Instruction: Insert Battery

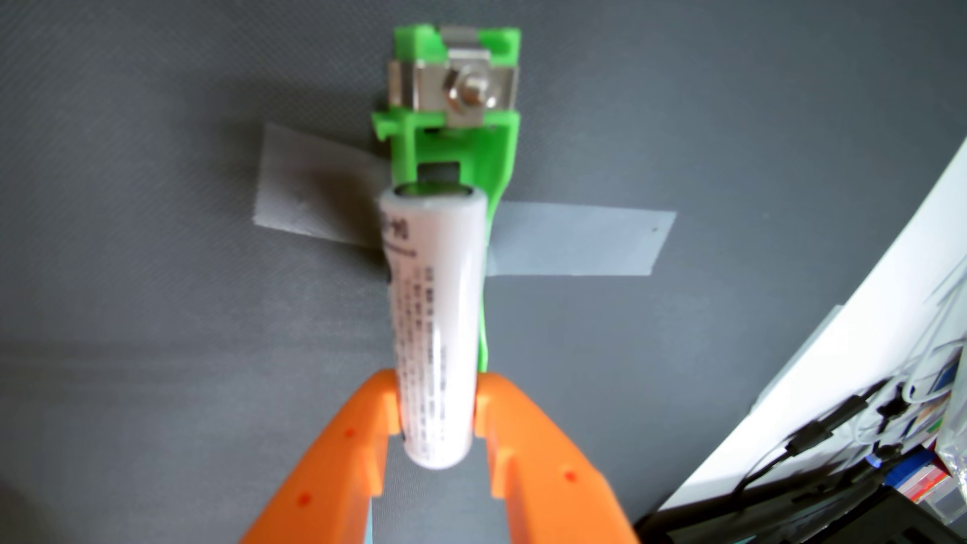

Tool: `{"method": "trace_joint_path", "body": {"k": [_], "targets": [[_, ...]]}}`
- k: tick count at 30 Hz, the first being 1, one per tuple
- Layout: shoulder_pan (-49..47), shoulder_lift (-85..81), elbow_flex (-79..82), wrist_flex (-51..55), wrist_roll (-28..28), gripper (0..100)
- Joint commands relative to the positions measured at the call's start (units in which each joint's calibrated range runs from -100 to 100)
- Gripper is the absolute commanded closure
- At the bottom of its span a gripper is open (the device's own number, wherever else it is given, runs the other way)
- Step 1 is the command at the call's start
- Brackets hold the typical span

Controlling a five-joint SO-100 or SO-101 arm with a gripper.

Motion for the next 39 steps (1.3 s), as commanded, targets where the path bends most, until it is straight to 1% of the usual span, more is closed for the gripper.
{"method": "trace_joint_path", "body": {"k": [1,24,28,39], "targets": [[-0.4,0.1,-2.6,-0.4,-0.4,99],[-0.2,2.4,-3.3,-0.4,-0.6,99],[-0.3,2.4,-3.4,-0.4,-1.6,99],[-0.3,2.4,-3.5,-0.4,-1.7,99]]}}
